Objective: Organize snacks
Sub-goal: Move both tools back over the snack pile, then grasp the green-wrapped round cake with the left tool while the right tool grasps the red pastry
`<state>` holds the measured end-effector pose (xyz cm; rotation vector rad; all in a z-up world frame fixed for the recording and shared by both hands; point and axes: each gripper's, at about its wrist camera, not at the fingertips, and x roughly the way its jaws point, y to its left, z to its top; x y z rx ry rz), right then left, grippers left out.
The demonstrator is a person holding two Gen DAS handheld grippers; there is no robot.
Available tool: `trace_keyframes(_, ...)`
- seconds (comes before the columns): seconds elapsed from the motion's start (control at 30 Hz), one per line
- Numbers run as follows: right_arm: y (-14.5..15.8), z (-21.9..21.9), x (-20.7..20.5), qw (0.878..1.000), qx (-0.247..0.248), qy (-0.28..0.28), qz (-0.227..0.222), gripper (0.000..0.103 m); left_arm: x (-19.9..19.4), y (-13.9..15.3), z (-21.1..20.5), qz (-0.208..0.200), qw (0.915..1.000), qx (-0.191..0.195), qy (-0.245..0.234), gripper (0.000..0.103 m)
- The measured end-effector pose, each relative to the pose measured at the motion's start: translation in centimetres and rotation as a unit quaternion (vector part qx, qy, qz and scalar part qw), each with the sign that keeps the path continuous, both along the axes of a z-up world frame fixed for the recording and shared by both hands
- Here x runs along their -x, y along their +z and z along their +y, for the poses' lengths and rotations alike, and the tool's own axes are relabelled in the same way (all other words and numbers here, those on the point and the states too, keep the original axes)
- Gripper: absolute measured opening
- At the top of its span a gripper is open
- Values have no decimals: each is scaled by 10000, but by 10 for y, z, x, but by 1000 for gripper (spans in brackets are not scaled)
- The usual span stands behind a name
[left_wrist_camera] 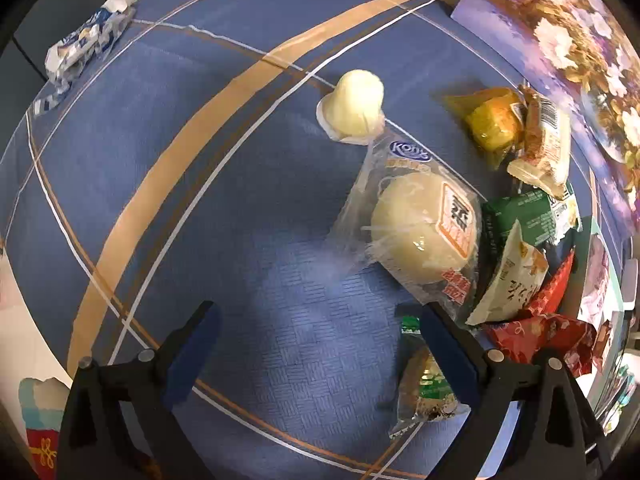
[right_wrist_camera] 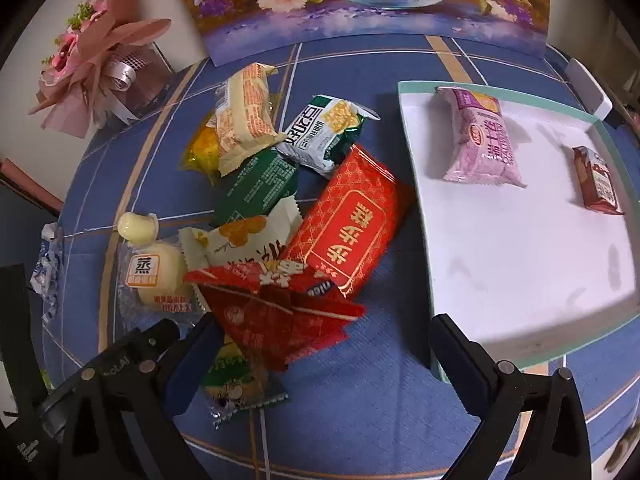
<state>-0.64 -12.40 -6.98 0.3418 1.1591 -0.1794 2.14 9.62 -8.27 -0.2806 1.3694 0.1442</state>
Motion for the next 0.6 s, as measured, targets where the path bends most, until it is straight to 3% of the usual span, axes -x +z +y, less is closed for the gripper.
trace_keyframes(0.2,1,5,-5,9999,-43,62,-105,79,-1,-4,-1,14,10000,-38,-63,99)
trace_keyframes(0.3,0,5,-5,9998,-125,80,-113,57,1,-3,-9,-4,9999,-25,-130,99)
trace_keyframes(0.4,0,1,-3,9993,-318,127,-145,44,1,0,-15,-34,9998,46,-164,99)
trace_keyframes(0.6,3,2,3,9992,-318,215,-106,38,3,5,-29,-59,9993,155,-333,99)
